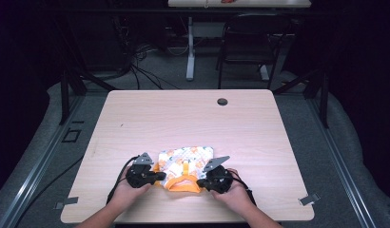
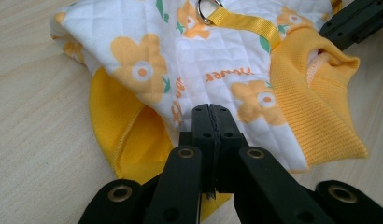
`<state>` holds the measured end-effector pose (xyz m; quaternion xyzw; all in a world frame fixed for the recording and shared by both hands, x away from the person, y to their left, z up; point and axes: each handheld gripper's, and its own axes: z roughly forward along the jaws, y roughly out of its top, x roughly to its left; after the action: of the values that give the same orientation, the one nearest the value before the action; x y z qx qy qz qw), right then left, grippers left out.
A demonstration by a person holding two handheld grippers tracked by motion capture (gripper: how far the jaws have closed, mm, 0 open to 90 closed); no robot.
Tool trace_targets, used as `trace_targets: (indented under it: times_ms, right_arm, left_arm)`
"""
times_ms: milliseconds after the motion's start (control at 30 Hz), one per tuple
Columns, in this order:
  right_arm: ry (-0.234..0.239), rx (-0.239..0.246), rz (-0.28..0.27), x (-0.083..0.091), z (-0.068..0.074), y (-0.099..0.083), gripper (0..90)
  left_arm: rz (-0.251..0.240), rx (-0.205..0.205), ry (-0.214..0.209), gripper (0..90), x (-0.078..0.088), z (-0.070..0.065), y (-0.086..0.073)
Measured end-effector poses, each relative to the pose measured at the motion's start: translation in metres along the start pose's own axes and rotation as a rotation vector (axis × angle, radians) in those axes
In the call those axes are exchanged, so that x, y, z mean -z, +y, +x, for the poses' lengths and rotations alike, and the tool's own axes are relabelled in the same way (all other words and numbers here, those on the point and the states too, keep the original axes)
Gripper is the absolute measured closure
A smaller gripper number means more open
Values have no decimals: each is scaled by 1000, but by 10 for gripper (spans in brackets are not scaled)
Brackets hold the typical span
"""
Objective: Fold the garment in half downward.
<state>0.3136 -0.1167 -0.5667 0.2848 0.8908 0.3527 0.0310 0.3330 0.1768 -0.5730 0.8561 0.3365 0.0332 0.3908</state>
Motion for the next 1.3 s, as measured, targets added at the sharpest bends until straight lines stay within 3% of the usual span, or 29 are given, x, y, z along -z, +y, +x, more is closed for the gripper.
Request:
trace_targets:
  times_ms: [367,633,767,867,1200,1300]
  right_arm:
    - [-3,-32,-8,-1,-10,2,900]
    - [-29,-37,-1,-3,-17,9,900]
    - [-48,-36,9,-5,-22,14,900]
    - [-44,-61,-1,-7,-26,16,900]
    - [-62,-78,-1,-12,-41,25,900]
    - [-68,-89,-2,-13,-46,28,900]
  left_arm:
    - [0,3,13,900,-5,5,7]
    - [-25,46,21,900,-9,14,11]
    - [-21,48,45,900,-12,18,17]
    - [-28,64,52,900,-14,21,20]
    - [-53,105,71,900,-19,33,25]
    - [-43,98,83,900,-21,35,29]
